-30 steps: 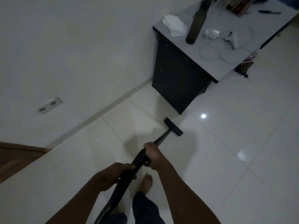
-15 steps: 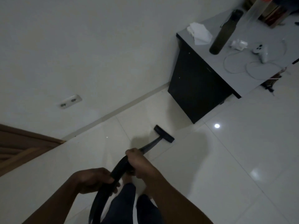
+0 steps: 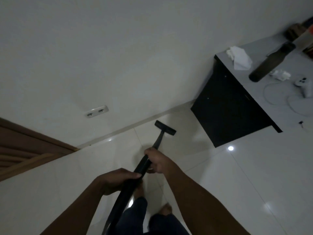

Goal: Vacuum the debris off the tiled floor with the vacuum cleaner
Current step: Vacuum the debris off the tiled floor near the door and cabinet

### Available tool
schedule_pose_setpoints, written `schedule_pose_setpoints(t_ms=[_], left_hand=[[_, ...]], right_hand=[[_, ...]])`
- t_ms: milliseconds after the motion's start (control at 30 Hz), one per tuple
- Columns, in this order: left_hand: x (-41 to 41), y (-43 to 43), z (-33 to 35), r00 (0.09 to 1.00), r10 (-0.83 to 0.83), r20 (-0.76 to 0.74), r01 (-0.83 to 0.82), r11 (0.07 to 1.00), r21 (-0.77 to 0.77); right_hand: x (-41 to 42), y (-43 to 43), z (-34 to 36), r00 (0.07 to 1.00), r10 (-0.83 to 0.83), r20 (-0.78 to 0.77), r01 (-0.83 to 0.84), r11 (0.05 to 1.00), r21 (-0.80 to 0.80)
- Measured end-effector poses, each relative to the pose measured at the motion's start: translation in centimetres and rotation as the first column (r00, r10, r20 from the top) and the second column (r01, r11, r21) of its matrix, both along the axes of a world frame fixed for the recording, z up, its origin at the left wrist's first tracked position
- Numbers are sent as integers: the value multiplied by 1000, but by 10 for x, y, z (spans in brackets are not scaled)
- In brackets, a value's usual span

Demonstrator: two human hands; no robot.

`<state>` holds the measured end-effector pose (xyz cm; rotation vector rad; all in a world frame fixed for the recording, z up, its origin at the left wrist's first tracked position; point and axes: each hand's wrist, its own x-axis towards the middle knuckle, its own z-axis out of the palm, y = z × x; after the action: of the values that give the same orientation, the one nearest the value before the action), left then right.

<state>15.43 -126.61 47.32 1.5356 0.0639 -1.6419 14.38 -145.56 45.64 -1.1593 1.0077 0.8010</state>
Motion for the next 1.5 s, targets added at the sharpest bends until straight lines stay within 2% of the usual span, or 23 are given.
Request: schedule_pose_setpoints(t_ms=[200,300,433,533,733,1100,1233,1400,1500], left_hand=[[50,40,-4,996,29,-82,-34,997,-65],[60,40,-3,996,87,-4,-87,996,-27],[64,9,-5,969,194,151,-199,980,21],[69,-8,-7,956,218,195,-223,975,3],[78,-33,-16,979,112,170,-118,993,24],[122,-134,-32,955,184,233,-229,957,180],[145,-162,-30,911,192,366,-275,942,192],[162,-186,-31,794,260,549,-406,899,162],[176,-190,-28,748,309,587,-474,868,148]], right_hand=[[39,42,1,995,-100,-20,99,995,-15],[56,41,-4,986,-165,-22,165,986,-18],[80,26,-8,978,-207,-9,205,975,-87],[89,9,-10,980,-199,6,198,974,-113],[82,-23,-32,985,-170,-39,168,985,-50],[138,-110,-64,971,-238,-4,238,971,-36],[169,-139,-65,958,-287,-11,287,958,-13],[206,-151,-52,945,-327,6,327,945,-21],[217,-159,-41,953,-302,-7,302,952,36]])
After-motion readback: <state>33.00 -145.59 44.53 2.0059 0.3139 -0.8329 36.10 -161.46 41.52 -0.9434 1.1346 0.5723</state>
